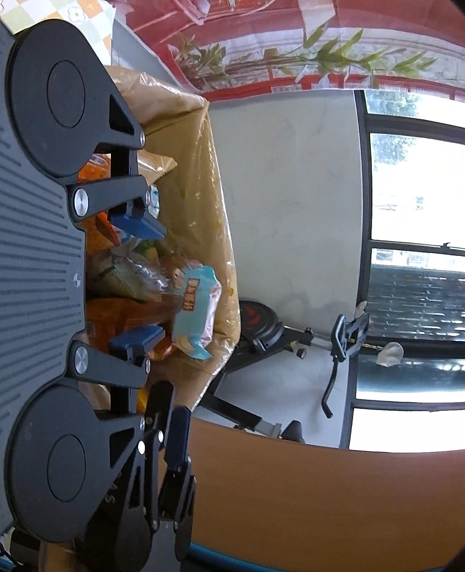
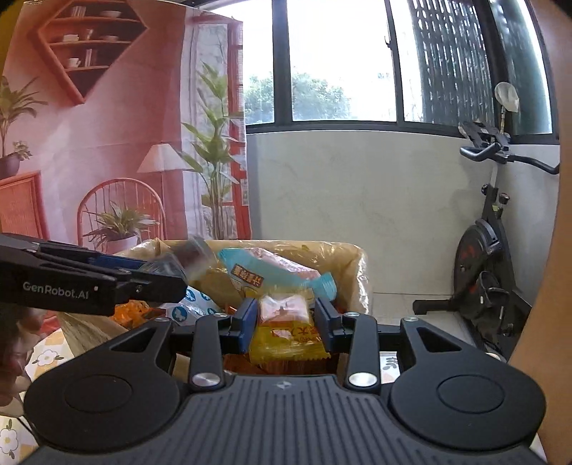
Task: Organize snacks
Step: 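Open both tools to drop the wafer packet and silver snack into the box, then move the right tool to the brown meat-snack packet while the left tool moves to the orange jelly stick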
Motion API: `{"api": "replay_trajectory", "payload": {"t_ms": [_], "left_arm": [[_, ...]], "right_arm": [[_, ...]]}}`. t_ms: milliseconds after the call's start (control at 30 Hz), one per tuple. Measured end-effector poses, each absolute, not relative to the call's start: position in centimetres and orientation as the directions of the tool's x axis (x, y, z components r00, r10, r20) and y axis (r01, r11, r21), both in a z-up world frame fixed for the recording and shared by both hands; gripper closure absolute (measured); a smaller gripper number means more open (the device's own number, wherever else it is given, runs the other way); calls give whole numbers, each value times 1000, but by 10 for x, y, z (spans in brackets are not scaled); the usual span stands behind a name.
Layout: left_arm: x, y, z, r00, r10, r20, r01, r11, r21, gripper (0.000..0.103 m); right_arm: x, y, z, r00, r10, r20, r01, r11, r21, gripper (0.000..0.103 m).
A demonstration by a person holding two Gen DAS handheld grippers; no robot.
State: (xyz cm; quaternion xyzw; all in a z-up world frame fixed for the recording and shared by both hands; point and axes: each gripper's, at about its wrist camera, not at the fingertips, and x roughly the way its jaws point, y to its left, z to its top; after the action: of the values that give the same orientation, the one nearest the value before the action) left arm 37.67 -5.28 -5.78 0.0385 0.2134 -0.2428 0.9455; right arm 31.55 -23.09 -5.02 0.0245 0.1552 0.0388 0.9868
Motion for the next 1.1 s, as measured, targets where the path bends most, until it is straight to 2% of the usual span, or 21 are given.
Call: {"api": "replay_trajectory", "payload": {"t_ms": [100,200,367,733,967,1100], "left_arm": [[373,-48,-55,794,-426,-433,460,887,-29,44],[366,-44,-50,802,-404,-440,441,897,-20,38],[351,-37,-45,808,-382,-449,429,903,4,33],[313,-7,-53,800,-345,-491,391,920,-9,32],[287,22,-73,799,-297,-522,341,940,-12,32],[281,36,-92,781,-268,-564,300,953,-38,32]], "right_arm": [[310,-233,-49,947,84,-309,-62,995,81,56],[302,-232,-44,949,89,-301,-64,994,92,56],[285,-224,-38,950,104,-293,-79,992,96,56],[244,-205,-46,944,121,-308,-76,985,154,56],[212,-193,-69,926,137,-352,-62,974,216,56],[200,-181,-95,887,160,-434,-73,975,210,56]]}}
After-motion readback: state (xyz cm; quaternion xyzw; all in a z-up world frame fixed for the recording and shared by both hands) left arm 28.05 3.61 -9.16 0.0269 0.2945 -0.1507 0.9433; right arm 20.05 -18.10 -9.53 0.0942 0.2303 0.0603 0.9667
